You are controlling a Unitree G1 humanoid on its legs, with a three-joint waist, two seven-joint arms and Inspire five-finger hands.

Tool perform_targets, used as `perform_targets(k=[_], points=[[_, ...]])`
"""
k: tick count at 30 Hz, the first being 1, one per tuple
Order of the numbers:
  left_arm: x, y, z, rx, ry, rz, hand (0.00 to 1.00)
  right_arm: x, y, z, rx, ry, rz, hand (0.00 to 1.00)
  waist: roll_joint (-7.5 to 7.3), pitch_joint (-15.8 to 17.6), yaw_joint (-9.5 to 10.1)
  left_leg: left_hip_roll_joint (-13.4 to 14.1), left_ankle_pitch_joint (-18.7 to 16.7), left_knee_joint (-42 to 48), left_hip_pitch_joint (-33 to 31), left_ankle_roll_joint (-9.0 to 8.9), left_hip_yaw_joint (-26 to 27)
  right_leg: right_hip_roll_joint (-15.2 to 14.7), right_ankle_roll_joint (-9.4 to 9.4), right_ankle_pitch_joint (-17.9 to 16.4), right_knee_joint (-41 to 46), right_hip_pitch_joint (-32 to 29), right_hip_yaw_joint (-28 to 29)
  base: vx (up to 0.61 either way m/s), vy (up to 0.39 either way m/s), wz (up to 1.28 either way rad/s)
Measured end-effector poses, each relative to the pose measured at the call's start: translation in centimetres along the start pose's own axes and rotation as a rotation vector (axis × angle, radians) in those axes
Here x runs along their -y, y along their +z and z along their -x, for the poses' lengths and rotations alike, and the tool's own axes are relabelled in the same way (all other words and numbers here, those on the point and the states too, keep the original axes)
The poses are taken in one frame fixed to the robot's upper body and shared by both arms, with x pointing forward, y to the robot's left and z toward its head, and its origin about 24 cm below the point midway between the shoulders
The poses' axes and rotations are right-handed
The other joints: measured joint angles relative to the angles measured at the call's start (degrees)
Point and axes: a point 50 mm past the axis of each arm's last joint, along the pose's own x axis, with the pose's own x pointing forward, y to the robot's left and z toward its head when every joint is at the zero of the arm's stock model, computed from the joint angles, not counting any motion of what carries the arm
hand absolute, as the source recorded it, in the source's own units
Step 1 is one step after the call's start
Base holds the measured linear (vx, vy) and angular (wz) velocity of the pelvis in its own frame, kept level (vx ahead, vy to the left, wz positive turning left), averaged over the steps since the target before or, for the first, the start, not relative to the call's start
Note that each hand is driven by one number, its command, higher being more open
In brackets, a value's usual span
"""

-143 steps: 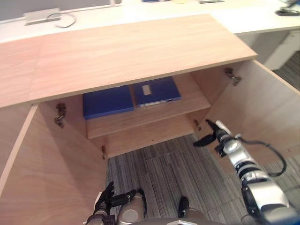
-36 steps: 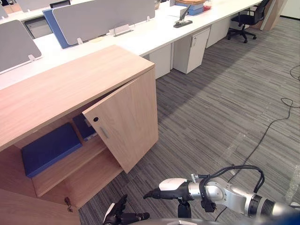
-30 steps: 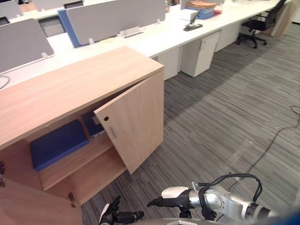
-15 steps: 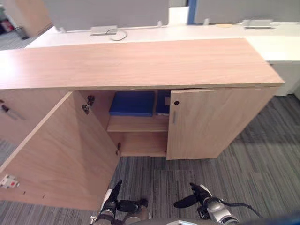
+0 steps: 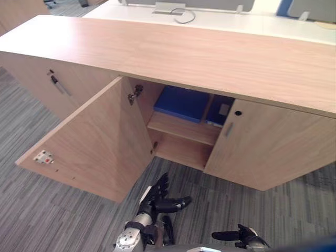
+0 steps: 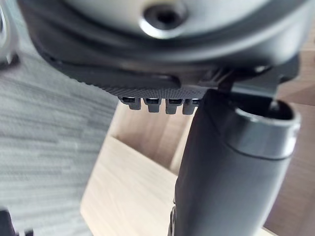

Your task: Walk over to the cabinet, pick up the folder, carry it to the office cabinet, place the folder inside the office cabinet, then close the office cabinet door

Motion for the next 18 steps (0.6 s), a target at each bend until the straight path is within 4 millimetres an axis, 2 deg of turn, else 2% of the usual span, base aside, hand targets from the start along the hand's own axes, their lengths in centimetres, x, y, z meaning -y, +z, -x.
perform_targets(k=[1, 3, 6, 8, 11, 14, 18], points=[[0.4, -0.1, 0.2, -0.003, -0.026, 0.012, 1.0, 0.1, -0.1, 0.0, -0.007, -0.003, -0.037, 1.0, 0.02, -0.06, -0.03, -1.68, 0.53, -1.91, 1.21, 0.28, -0.21, -0.88, -0.33, 0.3, -0.05, 0.5, -0.16, 0.1, 0.148, 0.45], [0.3, -0.6, 0.6, -0.042, -0.054, 0.03, 1.0, 0.1, -0.4, 0.1, -0.004, -0.005, -0.119, 1.0, -0.14, -0.62, -1.78, -6.88, 4.91, -11.0, 4.54, 1.19, -2.79, -3.06, -2.34, 1.66, 0.59, 0.98, -0.97, 0.08, 0.145, 0.77], [-1.2, -1.1, 1.4, -0.082, -0.022, 0.048, 1.0, -0.6, -0.4, 0.1, -0.008, 0.009, -0.184, 1.0, 0.33, -0.98, -1.86, -9.74, 10.6, -21.47, 8.62, 0.76, -5.95, -2.99, -2.92, 2.07, 0.03, 0.77, -0.94, 0.05, 0.063, 0.61], [-2.2, -1.8, 1.8, -0.115, 0.016, 0.074, 1.0, -1.1, -0.2, 0.2, -0.003, 0.021, -0.19, 1.0, 0.37, -1.21, -1.99, -10.87, 13.41, -25.94, 10.88, 0.45, -7.43, -2.78, -2.77, 2.06, -0.8, 0.1, -1.37, -0.01, -0.043, 0.47], [-2.4, -3.2, 2.8, -0.163, 0.058, 0.156, 1.0, -1.1, 0.2, 0.1, 0.013, 0.021, -0.193, 1.0, 0.51, -2.74, -1.97, -12.02, 16.95, -31.76, 12.47, 0.04, -8.52, -2.44, -0.48, 1.52, -2.25, 0.49, -2.49, 0.0, -0.069, 0.22], [-1.8, -4.1, 3.6, -0.187, 0.057, 0.226, 1.0, -1.1, 0.0, 0.2, 0.013, 0.015, -0.203, 1.0, 0.41, -2.81, -2.1, -11.86, 17.24, -31.95, 13.21, -0.18, -9.97, -1.8, -0.19, 1.41, -3.17, 2.41, -4.23, -0.03, -0.1, 0.19], [-2.1, -4.3, 4.2, -0.184, 0.09, 0.276, 1.0, -0.7, -0.2, 0.2, 0.007, -0.002, -0.195, 1.0, 0.22, -2.78, -1.88, -12.02, 17.29, -31.97, 13.34, -0.26, -10.78, -1.67, 0.02, 1.28, -3.64, 3.17, -5.16, -0.02, -0.044, 0.14]])
